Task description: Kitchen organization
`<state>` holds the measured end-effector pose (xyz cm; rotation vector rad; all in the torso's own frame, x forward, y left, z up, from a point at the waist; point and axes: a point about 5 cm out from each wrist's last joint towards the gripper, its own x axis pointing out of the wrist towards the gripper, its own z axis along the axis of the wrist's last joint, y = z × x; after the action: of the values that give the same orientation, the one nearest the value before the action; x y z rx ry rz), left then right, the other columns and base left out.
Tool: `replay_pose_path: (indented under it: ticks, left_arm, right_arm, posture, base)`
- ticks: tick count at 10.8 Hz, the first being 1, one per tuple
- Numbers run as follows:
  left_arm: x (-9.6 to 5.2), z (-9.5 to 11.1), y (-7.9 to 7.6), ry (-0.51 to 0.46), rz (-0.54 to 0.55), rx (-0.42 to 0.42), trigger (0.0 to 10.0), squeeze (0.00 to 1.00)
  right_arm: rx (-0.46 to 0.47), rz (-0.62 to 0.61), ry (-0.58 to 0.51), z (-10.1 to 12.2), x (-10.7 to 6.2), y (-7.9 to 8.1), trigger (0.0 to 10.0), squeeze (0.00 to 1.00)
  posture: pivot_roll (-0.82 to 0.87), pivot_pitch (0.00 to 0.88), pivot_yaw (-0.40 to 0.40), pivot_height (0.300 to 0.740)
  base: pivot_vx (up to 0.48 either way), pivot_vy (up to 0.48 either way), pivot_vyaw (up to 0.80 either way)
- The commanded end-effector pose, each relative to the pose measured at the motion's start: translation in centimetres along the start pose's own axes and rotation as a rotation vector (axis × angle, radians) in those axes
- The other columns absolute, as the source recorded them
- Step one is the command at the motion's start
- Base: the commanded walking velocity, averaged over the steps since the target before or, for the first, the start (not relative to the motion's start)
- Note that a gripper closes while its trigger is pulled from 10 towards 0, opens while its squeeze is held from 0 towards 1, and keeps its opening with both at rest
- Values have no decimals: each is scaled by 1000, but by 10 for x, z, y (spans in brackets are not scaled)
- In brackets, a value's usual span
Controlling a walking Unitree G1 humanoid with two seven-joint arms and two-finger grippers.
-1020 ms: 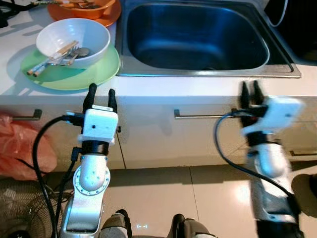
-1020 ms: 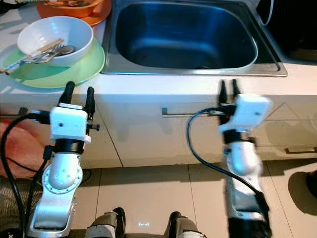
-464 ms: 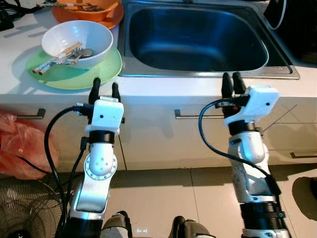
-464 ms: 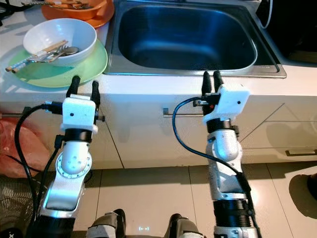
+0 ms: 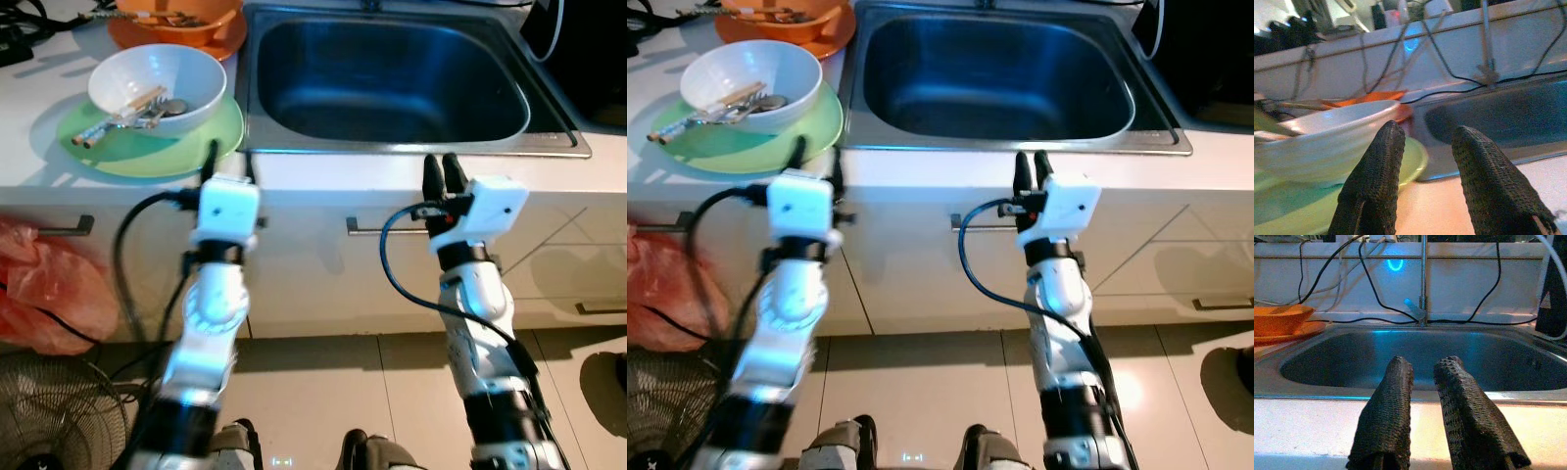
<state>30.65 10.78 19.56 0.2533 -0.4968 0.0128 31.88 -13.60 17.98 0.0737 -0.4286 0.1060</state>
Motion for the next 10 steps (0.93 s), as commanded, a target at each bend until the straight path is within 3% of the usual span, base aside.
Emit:
replay_pose_path:
  ticks: [1, 4, 7, 10]
  left_arm:
    - [2, 1, -10, -8, -46, -30, 10000, 0]
    - [9, -3, -22, 1, -118, -57, 10000, 0]
    - [12, -3, -24, -8, -128, -58, 10000, 0]
    - [8, -2, -16, -25, -42, -19, 10000, 0]
  right_arm:
    - [2, 2, 3, -3, 0, -1, 10000, 0]
    - [1, 8, 12, -8, 9, 0, 10000, 0]
    - [-3, 15, 4, -8, 13, 0, 10000, 0]
    - [3, 24, 5, -11, 12, 3, 10000, 0]
  posture:
    - [112, 162, -43, 740]
    - [112, 158, -39, 740]
    - [113, 160, -38, 740]
    - [110, 155, -37, 740]
  base:
    - [0, 0, 0]
    - [0, 0, 0]
    - [0, 0, 0]
    - [0, 0, 0]
